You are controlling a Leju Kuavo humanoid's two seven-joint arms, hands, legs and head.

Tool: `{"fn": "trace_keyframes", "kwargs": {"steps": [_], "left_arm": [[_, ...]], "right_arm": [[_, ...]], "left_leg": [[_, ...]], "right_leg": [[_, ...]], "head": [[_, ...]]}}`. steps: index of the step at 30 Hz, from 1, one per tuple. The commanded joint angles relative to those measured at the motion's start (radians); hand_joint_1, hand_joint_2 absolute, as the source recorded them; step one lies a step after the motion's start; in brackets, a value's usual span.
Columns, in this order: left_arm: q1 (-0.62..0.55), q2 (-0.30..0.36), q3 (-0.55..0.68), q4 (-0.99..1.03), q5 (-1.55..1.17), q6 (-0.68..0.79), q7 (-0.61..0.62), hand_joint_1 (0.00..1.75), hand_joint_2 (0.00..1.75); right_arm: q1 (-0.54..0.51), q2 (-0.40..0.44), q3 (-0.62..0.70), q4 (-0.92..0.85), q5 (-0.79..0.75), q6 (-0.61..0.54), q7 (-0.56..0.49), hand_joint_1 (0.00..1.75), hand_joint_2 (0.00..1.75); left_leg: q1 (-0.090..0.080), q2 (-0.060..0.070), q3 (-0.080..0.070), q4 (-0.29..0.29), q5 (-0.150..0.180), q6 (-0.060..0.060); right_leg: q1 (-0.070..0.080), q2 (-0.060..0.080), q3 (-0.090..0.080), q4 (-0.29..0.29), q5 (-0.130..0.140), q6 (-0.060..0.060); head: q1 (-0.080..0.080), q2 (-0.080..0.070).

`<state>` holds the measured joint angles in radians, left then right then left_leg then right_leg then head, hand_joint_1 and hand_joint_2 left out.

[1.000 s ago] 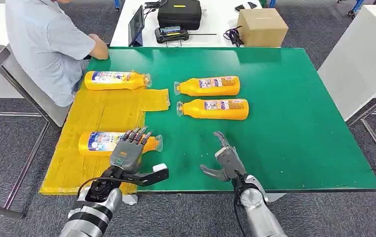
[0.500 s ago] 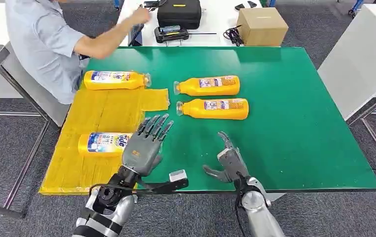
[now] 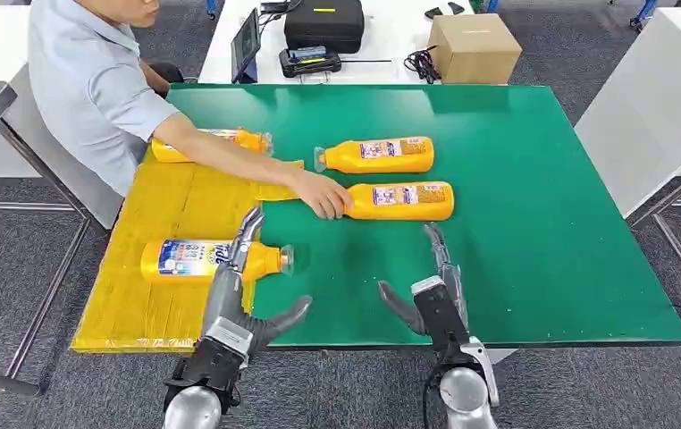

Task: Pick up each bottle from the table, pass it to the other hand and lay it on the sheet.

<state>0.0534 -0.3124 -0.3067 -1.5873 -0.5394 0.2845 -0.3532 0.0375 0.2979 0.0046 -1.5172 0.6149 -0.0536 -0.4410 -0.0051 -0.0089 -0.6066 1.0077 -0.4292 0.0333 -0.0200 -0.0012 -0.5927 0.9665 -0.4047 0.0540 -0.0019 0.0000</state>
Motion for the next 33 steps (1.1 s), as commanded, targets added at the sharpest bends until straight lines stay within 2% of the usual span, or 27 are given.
{"fn": "trace_keyframes", "kwargs": {"steps": [1, 6, 8, 10, 13, 14, 19, 20, 23, 30, 33], "left_arm": [[0.015, -0.037, 0.07, 0.017, 0.034, -0.049, 0.042, 0.0, 1.75], [0.013, -0.037, 0.07, 0.018, 0.034, -0.05, 0.042, 0.0, 1.75], [0.013, -0.037, 0.068, 0.016, 0.039, -0.081, 0.055, 0.0, 1.75], [0.011, -0.037, 0.07, 0.016, 0.042, -0.087, 0.057, 0.0, 1.75], [0.011, -0.037, 0.072, 0.008, 0.036, -0.083, 0.056, 0.0, 1.75], [0.014, -0.037, 0.076, 0.001, 0.034, -0.08, 0.056, 0.0, 1.75], [0.018, -0.037, 0.08, -0.005, 0.031, -0.079, 0.056, 0.0, 1.75], [0.022, -0.037, 0.083, -0.011, 0.028, -0.077, 0.057, 0.0, 1.75], [0.028, -0.037, 0.087, -0.016, 0.011, -0.1, 0.07, 0.0, 1.75], [-0.001, -0.037, 0.068, 0.052, 0.056, -0.165, 0.104, 0.0, 1.75], [-0.004, -0.037, 0.064, 0.06, 0.058, -0.167, 0.105, 0.0, 1.75]], "right_arm": [[0.006, -0.106, 0.13, -0.124, 0.42, -0.15, 0.088, 0.0, 1.75], [0.002, -0.105, 0.13, -0.118, 0.421, -0.151, 0.088, 0.0, 1.75], [-0.016, -0.136, 0.158, -0.102, 0.586, -0.225, 0.13, 0.0, 1.75], [-0.048, -0.159, 0.176, -0.072, 0.684, -0.259, 0.175, 0.0, 1.75], [-0.082, -0.173, 0.207, -0.022, 0.799, -0.255, 0.229, 0.0, 1.75], [-0.092, -0.179, 0.225, 0.006, 0.794, -0.222, 0.248, 0.0, 1.75], [-0.098, -0.182, 0.228, 0.041, 0.786, -0.21, 0.261, 0.0, 1.75], [-0.103, -0.188, 0.238, 0.062, 0.781, -0.157, 0.285, 0.0, 1.75], [-0.125, -0.2, 0.232, 0.152, 0.747, -0.097, 0.323, 0.0, 1.75], [-0.26, -0.223, 0.215, 0.334, 0.789, -0.077, 0.366, 0.0, 1.75], [-0.275, -0.224, 0.211, 0.35, 0.789, -0.074, 0.366, 0.0, 1.75]], "left_leg": [[0.001, 0.001, 0.004, 0.001, -0.003, -0.001], [0.0, 0.001, 0.003, 0.0, -0.001, -0.001], [0.001, 0.002, 0.004, 0.0, -0.002, -0.002], [0.001, 0.002, 0.004, 0.0, -0.002, -0.002], [0.001, 0.003, 0.004, 0.0, -0.002, -0.001], [0.0, 0.003, 0.002, 0.0, -0.001, -0.001], [0.001, 0.002, 0.004, 0.0, -0.001, -0.001], [0.001, 0.001, 0.003, 0.0, -0.001, -0.001], [0.001, 0.003, 0.004, -0.001, -0.001, -0.001], [0.001, 0.004, 0.004, 0.0, -0.001, -0.002], [0.0, 0.001, 0.002, 0.0, 0.0, -0.001]], "right_leg": [[0.001, 0.001, 0.004, -0.001, -0.002, -0.002], [0.001, 0.0, 0.003, -0.001, -0.001, -0.001], [0.001, 0.001, 0.004, -0.001, -0.001, -0.002], [0.001, 0.001, 0.004, -0.001, -0.001, -0.002], [0.001, 0.002, 0.003, -0.001, 0.0, -0.002], [0.001, 0.002, 0.002, -0.001, 0.0, -0.001], [0.001, 0.002, 0.004, -0.002, 0.0, -0.002], [0.001, 0.001, 0.003, -0.001, 0.0, -0.001], [0.001, 0.002, 0.004, -0.002, 0.0, -0.001], [0.001, 0.003, 0.005, -0.001, 0.0, -0.002], [0.001, 0.001, 0.003, -0.001, 0.001, -0.001]], "head": [[0.0, 0.0], [0.0, 0.0], [0.0, 0.0], [0.0, 0.0], [0.0, 0.0], [0.0, 0.0], [0.0, 0.0], [0.0, 0.0], [0.0, 0.0], [0.0, 0.0], [0.0, 0.0]]}}
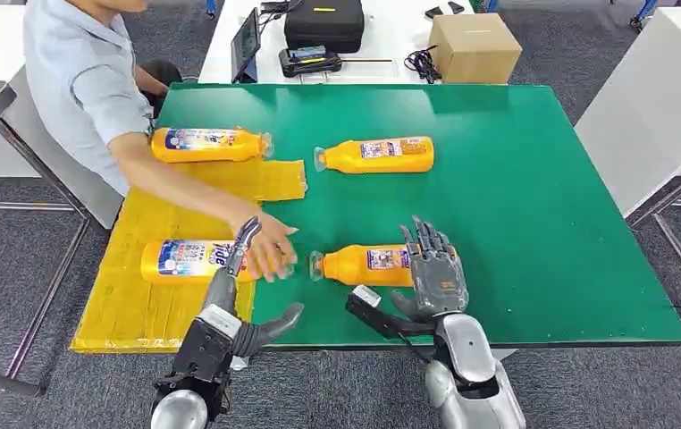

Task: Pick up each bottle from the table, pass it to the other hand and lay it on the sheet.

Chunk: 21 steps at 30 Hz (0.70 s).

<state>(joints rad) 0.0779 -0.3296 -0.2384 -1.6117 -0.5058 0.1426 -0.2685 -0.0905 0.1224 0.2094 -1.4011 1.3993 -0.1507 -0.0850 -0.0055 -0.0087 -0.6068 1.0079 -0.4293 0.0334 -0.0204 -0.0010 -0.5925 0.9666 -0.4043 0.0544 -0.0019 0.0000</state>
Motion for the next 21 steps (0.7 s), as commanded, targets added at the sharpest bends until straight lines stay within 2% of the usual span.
{"fn": "trace_keyframes", "kwargs": {"steps": [1, 14, 21], "left_arm": [[-0.031, -0.019, -0.006, 0.089, 0.024, -0.025, 0.021, 0.0, 1.75], [-0.025, -0.019, -0.019, 0.079, -0.008, -0.034, 0.022, 0.0, 1.75], [-0.036, -0.019, -0.02, 0.083, -0.008, -0.042, 0.022, 0.0, 1.75]], "right_arm": [[-0.151, -0.046, 0.005, 0.245, 0.005, 0.026, 0.012, 0.0, 1.75], [-0.184, -0.033, 0.011, 0.266, 0.069, 0.007, 0.051, 0.0, 1.75], [-0.25, -0.043, 0.005, 0.426, 0.049, 0.075, 0.066, 0.0, 1.75]], "left_leg": [[0.001, 0.001, 0.005, -0.001, -0.001, -0.002], [0.001, 0.001, 0.005, 0.0, -0.002, -0.002], [0.001, 0.001, 0.004, 0.0, -0.001, -0.001]], "right_leg": [[0.001, 0.0, 0.005, -0.002, 0.0, -0.002], [0.002, 0.0, 0.005, -0.001, -0.001, -0.002], [0.001, 0.001, 0.004, -0.001, 0.0, -0.002]], "head": [[0.0, 0.0], [0.0, 0.0], [0.0, 0.0]]}}
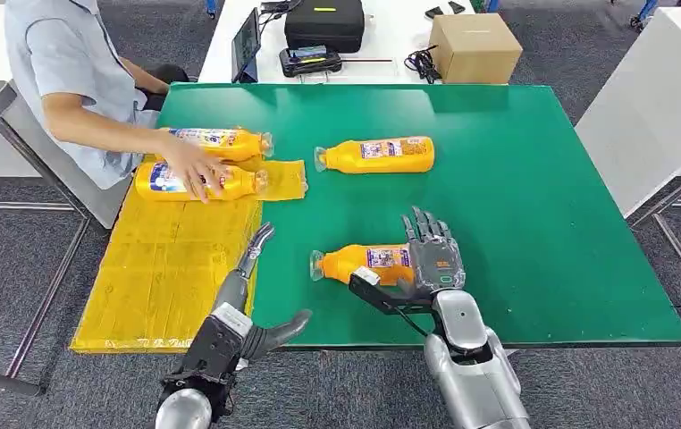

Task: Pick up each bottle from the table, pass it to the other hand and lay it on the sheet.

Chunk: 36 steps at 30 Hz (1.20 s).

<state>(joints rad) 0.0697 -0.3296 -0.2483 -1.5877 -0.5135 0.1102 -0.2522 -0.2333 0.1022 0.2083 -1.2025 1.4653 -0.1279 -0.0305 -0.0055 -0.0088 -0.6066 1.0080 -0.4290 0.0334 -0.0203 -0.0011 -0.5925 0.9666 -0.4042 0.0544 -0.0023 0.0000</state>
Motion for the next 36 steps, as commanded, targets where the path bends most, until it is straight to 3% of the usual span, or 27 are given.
{"fn": "trace_keyframes", "kwargs": {"steps": [1, 17, 28, 35, 36], "left_arm": [[-0.027, -0.019, -0.009, 0.059, -0.001, -0.011, 0.004, 0.0, 1.75], [-0.014, -0.019, -0.027, 0.086, 0.017, -0.059, -0.004, 0.0, 1.75], [-0.02, -0.012, -0.037, 0.112, 0.025, -0.065, -0.008, 0.0, 1.75], [-0.021, -0.01, -0.037, 0.113, 0.025, -0.065, -0.008, 0.0, 1.75], [-0.024, -0.009, -0.039, 0.115, 0.025, -0.065, -0.008, 0.0, 1.75]], "right_arm": [[-0.116, -0.022, 0.005, 0.251, -0.028, 0.06, 0.006, 0.0, 1.75], [-0.191, -0.066, 0.06, 0.397, -0.107, 0.125, -0.007, 0.0, 1.75], [-0.28, -0.105, 0.178, 0.565, -0.096, 0.161, 0.005, 0.0, 1.75], [-0.286, -0.113, 0.18, 0.582, -0.097, 0.164, 0.003, 0.0, 1.75], [-0.299, -0.111, 0.201, 0.605, -0.086, 0.168, 0.009, 0.19, 1.75]], "left_leg": [[0.002, 0.001, 0.005, 0.0, -0.002, -0.002], [0.0, 0.0, 0.003, -0.001, 0.0, -0.001], [0.001, 0.001, 0.008, -0.001, -0.001, -0.002], [0.001, 0.0, 0.012, -0.001, 0.0, -0.001], [0.001, 0.0, 0.012, -0.001, 0.0, -0.001]], "right_leg": [[0.002, 0.001, 0.005, -0.001, -0.001, -0.002], [0.0, 0.0, 0.003, -0.001, 0.0, -0.001], [0.001, 0.0, 0.008, -0.002, -0.001, -0.002], [0.002, -0.002, 0.011, -0.002, 0.0, -0.002], [0.001, -0.003, 0.012, -0.002, 0.0, -0.002]], "head": [[0.0, 0.0], [0.0, 0.0], [0.0, 0.0], [0.0, 0.0], [0.0, 0.0]]}}
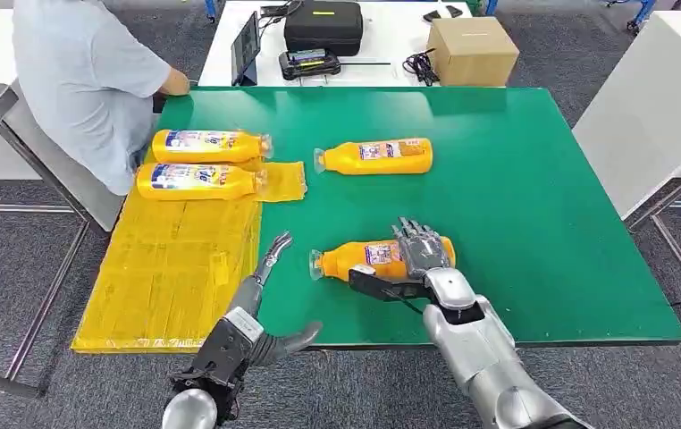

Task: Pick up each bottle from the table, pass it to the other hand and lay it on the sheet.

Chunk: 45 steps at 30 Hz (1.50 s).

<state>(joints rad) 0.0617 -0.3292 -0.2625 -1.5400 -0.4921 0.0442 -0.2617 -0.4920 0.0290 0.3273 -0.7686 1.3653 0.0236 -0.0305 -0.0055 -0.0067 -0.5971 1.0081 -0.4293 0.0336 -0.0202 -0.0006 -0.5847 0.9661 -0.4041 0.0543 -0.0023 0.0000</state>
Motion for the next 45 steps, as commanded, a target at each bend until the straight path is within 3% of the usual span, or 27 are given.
{"fn": "trace_keyframes", "kwargs": {"steps": [1, 3, 24, 27, 28, 30, 32, 36, 41, 45], "left_arm": [[-0.018, -0.009, -0.027, 0.069, 0.004, 0.0, 0.001, 0.0, 1.75], [-0.024, -0.009, -0.032, 0.075, 0.006, -0.002, 0.0, 0.0, 1.75], [-0.033, -0.011, -0.029, 0.084, 0.003, 0.002, -0.01, 0.0, 1.75], [-0.064, -0.02, -0.026, 0.122, 0.037, 0.008, -0.022, 0.0, 1.75], [-0.083, -0.02, -0.023, 0.151, 0.164, 0.017, -0.015, 0.0, 1.75], [-0.107, -0.02, 0.006, 0.213, 0.334, 0.033, 0.024, 0.0, 1.75], [-0.137, -0.02, 0.053, 0.291, 0.461, 0.036, -0.002, 0.0, 1.75], [-0.167, -0.02, 0.124, 0.388, 0.684, 0.021, -0.037, 0.0, 1.75], [-0.188, -0.02, 0.169, 0.466, 0.85, 0.001, -0.057, 0.0, 1.75], [-0.198, -0.02, 0.177, 0.485, 0.862, -0.007, -0.059, 0.0, 1.75]], "right_arm": [[-0.044, -0.039, 0.088, 0.181, 0.017, 0.02, 0.01, 1.36, 1.75], [-0.053, -0.045, 0.12, 0.208, 0.027, 0.009, -0.007, 1.75, 1.75], [-0.04, -0.074, 0.118, 0.223, -0.051, 0.006, -0.039, 1.75, 1.75], [0.005, -0.094, -0.004, 0.17, -0.302, 0.088, -0.22, 1.75, 1.75], [0.032, -0.119, -0.051, 0.131, -0.437, 0.127, -0.298, 1.75, 1.75], [0.062, -0.128, -0.065, 0.061, -0.568, 0.158, -0.353, 1.75, 1.75], [0.072, -0.093, -0.064, -0.026, -0.687, 0.191, -0.371, 1.75, 1.75], [0.052, -0.012, 0.006, -0.149, -0.794, 0.168, -0.348, 1.75, 1.75], [0.046, 0.055, 0.092, -0.225, -0.836, 0.141, -0.348, 1.75, 1.75], [0.054, 0.062, 0.129, -0.23, -0.842, 0.134, -0.346, 1.75, 1.75]], "left_leg": [[0.001, -0.002, 0.002, -0.001, 0.0, -0.001], [0.001, -0.002, 0.003, -0.001, 0.0, -0.001], [0.001, -0.004, 0.008, -0.001, 0.001, -0.001], [0.001, -0.006, 0.008, -0.001, 0.001, -0.001], [0.001, -0.007, 0.008, -0.001, 0.001, -0.001], [0.001, -0.01, 0.009, -0.001, 0.001, -0.001], [0.001, -0.004, 0.013, -0.002, 0.0, 0.0], [0.001, 0.006, 0.012, -0.002, -0.002, -0.002], [0.002, 0.006, 0.009, 0.0, -0.002, -0.003], [0.003, 0.005, 0.004, 0.0, -0.001, -0.003]], "right_leg": [[0.001, -0.002, 0.003, -0.001, 0.0, -0.002], [0.001, -0.003, 0.005, -0.002, 0.0, -0.002], [0.001, -0.004, 0.009, -0.002, 0.0, -0.002], [0.002, -0.005, 0.01, -0.003, 0.0, -0.002], [0.001, -0.007, 0.01, -0.002, -0.001, -0.002], [0.002, -0.01, 0.011, -0.003, -0.001, -0.002], [0.001, -0.004, 0.012, -0.004, 0.0, -0.001], [0.001, 0.006, 0.011, -0.003, 0.002, -0.003], [0.003, 0.007, 0.007, -0.001, 0.001, -0.004], [0.003, 0.006, 0.004, 0.0, 0.0, -0.002]], "head": [[0.0, 0.0], [0.0, 0.0], [0.0, 0.0], [0.0, 0.0], [0.0, 0.0], [0.0, 0.0], [0.001, 0.0], [0.0, 0.0], [0.0, 0.0], [0.0, 0.0]]}}
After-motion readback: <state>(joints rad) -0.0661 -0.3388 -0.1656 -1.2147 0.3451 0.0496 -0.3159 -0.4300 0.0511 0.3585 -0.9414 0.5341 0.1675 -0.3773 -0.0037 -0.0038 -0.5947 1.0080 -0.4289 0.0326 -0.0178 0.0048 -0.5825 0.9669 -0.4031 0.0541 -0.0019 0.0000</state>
